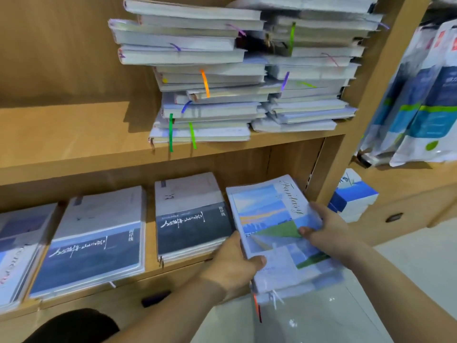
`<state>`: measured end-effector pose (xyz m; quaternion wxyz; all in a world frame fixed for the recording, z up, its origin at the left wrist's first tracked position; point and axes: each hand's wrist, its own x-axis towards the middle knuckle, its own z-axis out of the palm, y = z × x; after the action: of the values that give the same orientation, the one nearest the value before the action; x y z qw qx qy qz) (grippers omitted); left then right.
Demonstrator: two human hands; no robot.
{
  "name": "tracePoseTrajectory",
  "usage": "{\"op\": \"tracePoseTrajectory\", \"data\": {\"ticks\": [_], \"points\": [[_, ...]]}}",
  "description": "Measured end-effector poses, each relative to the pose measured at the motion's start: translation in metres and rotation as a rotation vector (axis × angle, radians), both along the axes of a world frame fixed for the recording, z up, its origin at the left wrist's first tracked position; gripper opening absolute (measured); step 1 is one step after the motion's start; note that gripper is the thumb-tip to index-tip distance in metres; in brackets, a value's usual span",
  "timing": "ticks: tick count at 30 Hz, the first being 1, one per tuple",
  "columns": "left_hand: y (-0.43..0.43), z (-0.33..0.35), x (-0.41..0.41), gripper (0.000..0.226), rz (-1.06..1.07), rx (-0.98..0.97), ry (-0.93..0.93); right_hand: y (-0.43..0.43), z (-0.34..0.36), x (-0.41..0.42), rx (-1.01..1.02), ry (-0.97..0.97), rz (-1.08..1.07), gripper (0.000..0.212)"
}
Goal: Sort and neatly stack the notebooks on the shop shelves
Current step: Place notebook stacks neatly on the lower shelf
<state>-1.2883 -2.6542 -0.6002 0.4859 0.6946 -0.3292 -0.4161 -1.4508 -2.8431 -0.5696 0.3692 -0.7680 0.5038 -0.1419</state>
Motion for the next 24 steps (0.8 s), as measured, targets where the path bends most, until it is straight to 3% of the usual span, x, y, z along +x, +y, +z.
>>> {"op": "tracePoseTrajectory", "data": {"ticks": [5, 9, 20, 24], "points": [[-0.001, -0.006, -0.010, 0.065, 0.129, -0.122, 0.100, -0.003, -0.017, 0.006, 0.052, -0.026, -0.019, 0.076], [0.005, -0.001, -0.006, 0.078, 0.146, -0.086, 0.141, -0.002, -0.018, 0.015, 0.050, 0.036, -0.023, 0.058], [-0.003, -0.012, -0.029, 0.080, 0.388, -0.062, 0.127, -0.006, -0.009, 0.027, 0.055, -0.055, 0.044, 0.063], [-0.015, -0.007, -0.020, 0.056, 0.389, -0.137, 0.141, -0.008, -0.014, 0.026, 0.017, -0.089, 0.000, 0.059]]}}
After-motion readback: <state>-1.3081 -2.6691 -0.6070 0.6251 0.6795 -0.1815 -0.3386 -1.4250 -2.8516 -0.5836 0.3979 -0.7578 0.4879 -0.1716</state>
